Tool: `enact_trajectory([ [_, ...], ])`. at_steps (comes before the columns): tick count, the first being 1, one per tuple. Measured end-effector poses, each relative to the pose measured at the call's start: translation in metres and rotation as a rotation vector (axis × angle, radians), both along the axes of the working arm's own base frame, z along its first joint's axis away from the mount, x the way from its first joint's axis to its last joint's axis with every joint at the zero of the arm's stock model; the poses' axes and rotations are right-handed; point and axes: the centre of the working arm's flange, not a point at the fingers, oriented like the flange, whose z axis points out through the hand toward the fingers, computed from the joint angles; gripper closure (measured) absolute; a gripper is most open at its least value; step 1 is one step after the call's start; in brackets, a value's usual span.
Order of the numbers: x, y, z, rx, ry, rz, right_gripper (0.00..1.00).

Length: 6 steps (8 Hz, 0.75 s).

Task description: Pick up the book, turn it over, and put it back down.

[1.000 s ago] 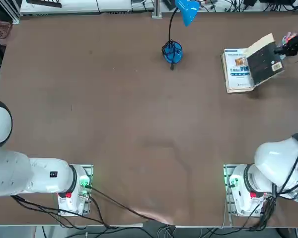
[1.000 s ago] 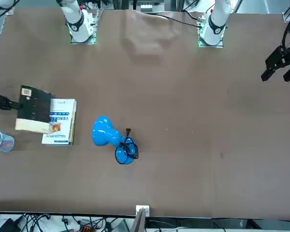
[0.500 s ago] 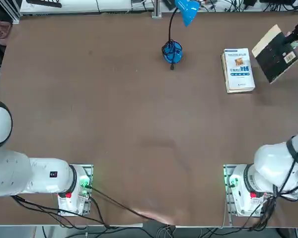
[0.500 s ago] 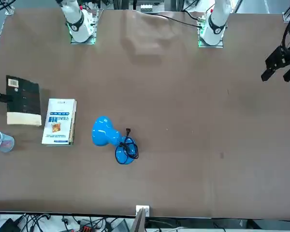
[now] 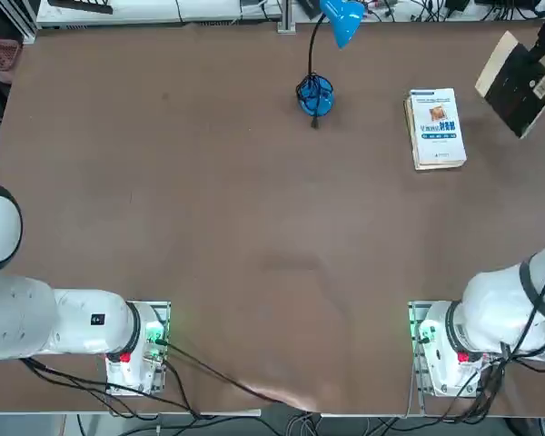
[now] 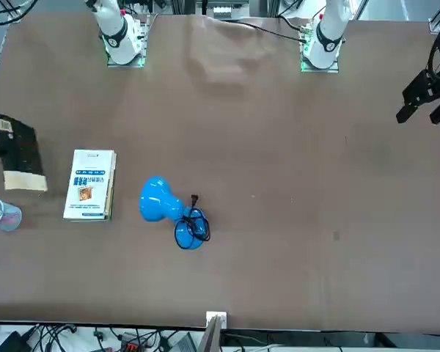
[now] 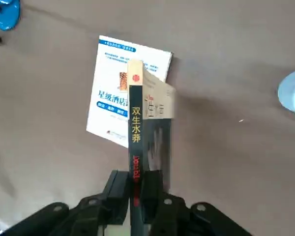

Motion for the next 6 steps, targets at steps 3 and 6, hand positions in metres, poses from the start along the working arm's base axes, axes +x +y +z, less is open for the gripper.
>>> enact_trajectory([
  [3, 0.012, 0.083, 0.005, -0.206, 0.038, -0.021, 0.89],
  [6, 0.013, 0.162, -0.002, -0.435, 0.057, -0.037, 0.89],
])
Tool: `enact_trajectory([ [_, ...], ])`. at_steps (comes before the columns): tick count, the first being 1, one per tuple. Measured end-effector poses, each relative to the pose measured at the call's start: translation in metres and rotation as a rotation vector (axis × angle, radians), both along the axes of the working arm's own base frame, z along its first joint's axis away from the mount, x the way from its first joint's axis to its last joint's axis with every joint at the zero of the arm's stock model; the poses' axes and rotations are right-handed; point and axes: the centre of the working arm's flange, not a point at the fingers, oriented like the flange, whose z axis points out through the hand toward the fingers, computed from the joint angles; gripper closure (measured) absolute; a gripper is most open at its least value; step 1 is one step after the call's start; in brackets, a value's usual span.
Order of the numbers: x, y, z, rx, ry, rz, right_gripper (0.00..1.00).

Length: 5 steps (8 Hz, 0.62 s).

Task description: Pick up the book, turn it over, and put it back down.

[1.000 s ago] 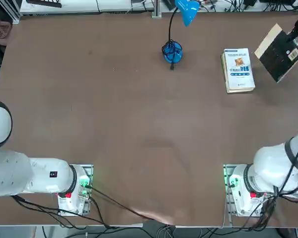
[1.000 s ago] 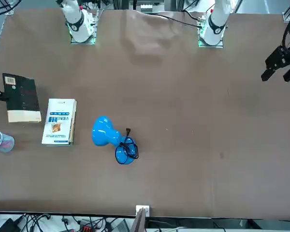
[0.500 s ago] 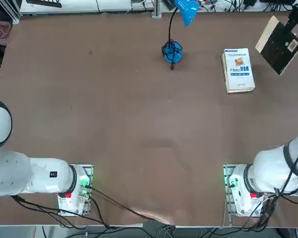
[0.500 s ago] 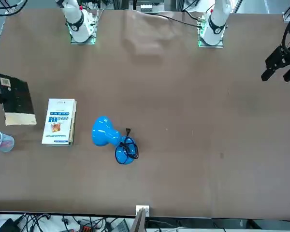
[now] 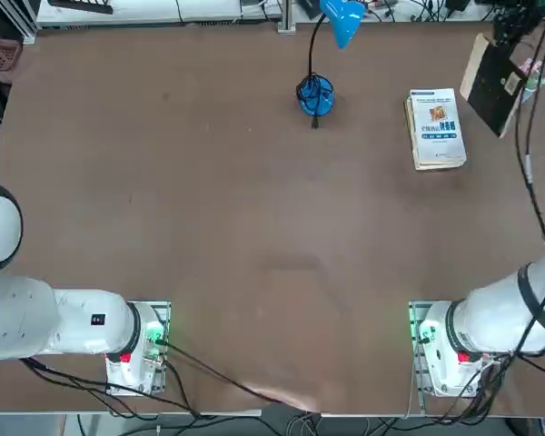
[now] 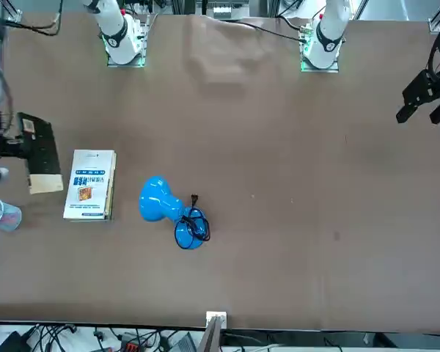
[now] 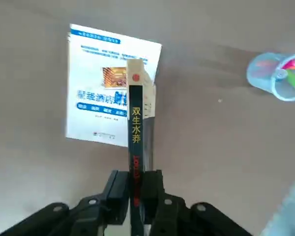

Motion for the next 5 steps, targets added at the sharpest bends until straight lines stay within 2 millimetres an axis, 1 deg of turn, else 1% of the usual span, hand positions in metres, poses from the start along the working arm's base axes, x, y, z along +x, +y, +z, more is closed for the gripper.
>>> enact_trajectory([
  [2, 0.0, 0.028, -0.006, -0.141, -0.001, 0.004, 0.89],
  [3, 0.0, 0.045, -0.012, -0.217, -0.011, 0.013, 0.89],
  [5, -0.005, 0.085, -0.038, -0.393, -0.052, 0.03, 0.89],
])
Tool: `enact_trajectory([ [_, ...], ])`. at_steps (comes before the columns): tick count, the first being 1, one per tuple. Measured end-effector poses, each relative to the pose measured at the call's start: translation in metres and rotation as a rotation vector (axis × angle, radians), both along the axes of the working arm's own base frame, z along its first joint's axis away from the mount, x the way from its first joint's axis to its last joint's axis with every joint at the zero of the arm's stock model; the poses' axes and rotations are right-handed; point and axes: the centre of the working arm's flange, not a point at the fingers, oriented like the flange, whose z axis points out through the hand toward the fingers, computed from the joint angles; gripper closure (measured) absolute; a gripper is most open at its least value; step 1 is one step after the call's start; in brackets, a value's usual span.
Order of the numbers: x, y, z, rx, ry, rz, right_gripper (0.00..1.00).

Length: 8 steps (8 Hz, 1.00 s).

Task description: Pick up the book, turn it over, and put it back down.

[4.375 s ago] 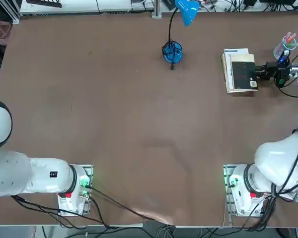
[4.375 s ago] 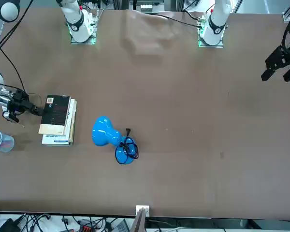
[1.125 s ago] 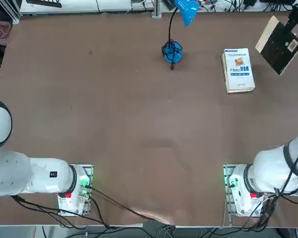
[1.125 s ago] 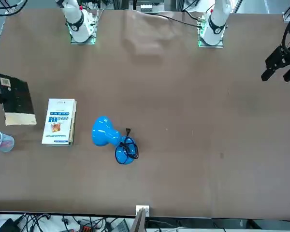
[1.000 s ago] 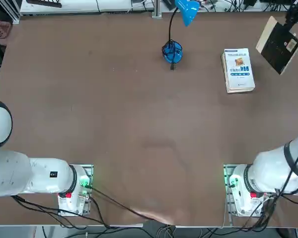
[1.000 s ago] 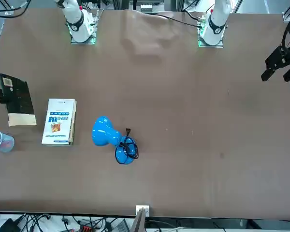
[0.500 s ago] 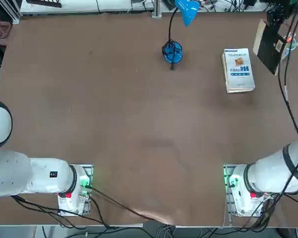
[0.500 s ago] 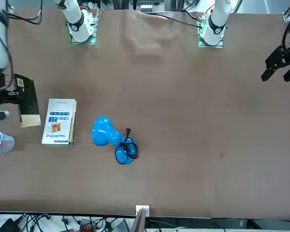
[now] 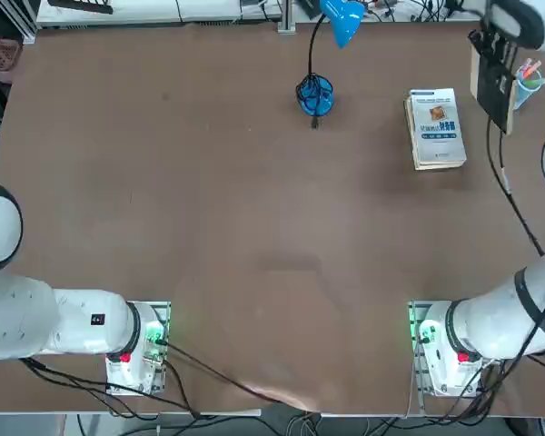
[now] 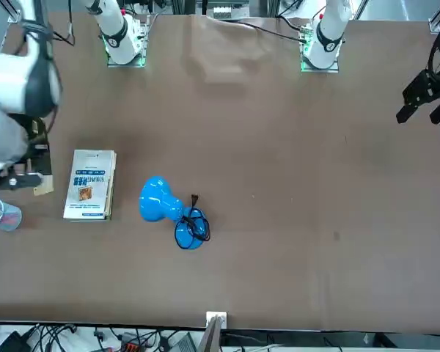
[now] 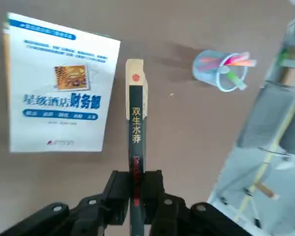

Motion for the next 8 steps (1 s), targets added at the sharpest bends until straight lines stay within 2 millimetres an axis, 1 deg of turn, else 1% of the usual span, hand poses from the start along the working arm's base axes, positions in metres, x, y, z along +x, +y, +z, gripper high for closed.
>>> enact_trajectory([
  [2, -0.009, 0.036, -0.029, -0.153, -0.048, 0.015, 0.89],
  [3, -0.013, 0.048, -0.038, -0.218, -0.072, 0.024, 0.89],
  [6, -0.023, 0.077, -0.061, -0.369, -0.149, 0.056, 0.89],
  [8, -0.027, 0.087, -0.076, -0.434, -0.192, 0.079, 0.89],
])
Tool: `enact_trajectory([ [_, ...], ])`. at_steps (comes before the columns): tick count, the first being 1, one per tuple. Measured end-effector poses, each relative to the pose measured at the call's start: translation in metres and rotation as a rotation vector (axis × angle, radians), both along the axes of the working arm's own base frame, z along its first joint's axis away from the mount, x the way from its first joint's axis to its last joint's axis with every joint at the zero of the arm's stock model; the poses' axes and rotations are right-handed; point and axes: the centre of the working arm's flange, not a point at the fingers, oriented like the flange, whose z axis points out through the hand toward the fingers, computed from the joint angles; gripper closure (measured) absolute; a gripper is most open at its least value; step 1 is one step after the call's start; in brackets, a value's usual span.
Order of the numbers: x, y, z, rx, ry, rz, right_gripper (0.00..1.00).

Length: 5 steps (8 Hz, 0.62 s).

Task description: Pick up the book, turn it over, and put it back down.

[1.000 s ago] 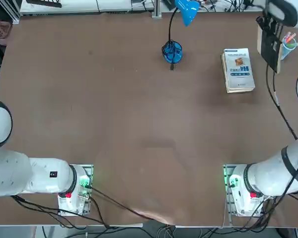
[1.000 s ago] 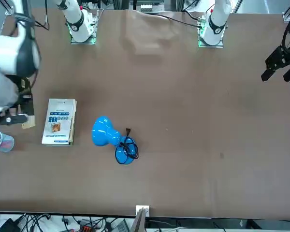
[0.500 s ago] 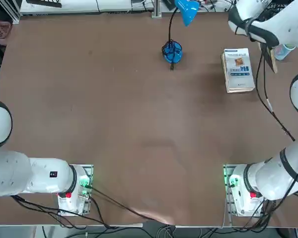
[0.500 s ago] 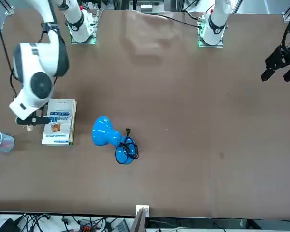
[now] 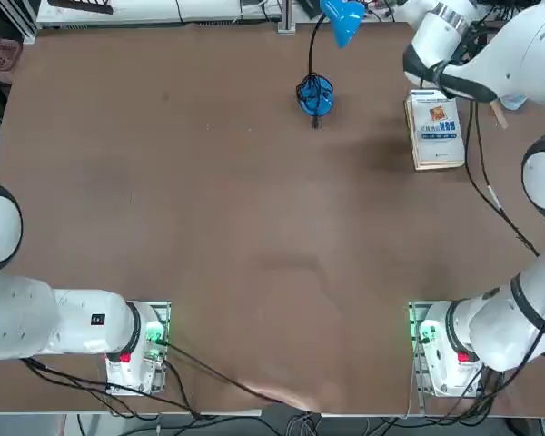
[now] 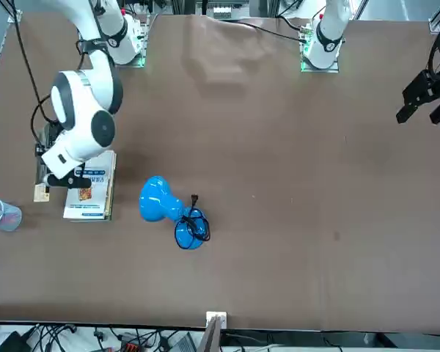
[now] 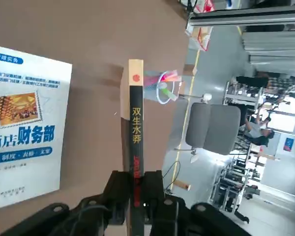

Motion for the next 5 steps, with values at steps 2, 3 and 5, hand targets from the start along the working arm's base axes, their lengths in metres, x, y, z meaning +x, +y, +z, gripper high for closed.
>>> enact_trajectory([
  [2, -0.005, 0.006, -0.013, -0.04, -0.044, 0.012, 0.89],
  [3, -0.008, 0.011, -0.019, -0.049, -0.057, 0.011, 0.89],
  [5, -0.013, 0.022, -0.036, -0.063, -0.086, 0.001, 0.89],
])
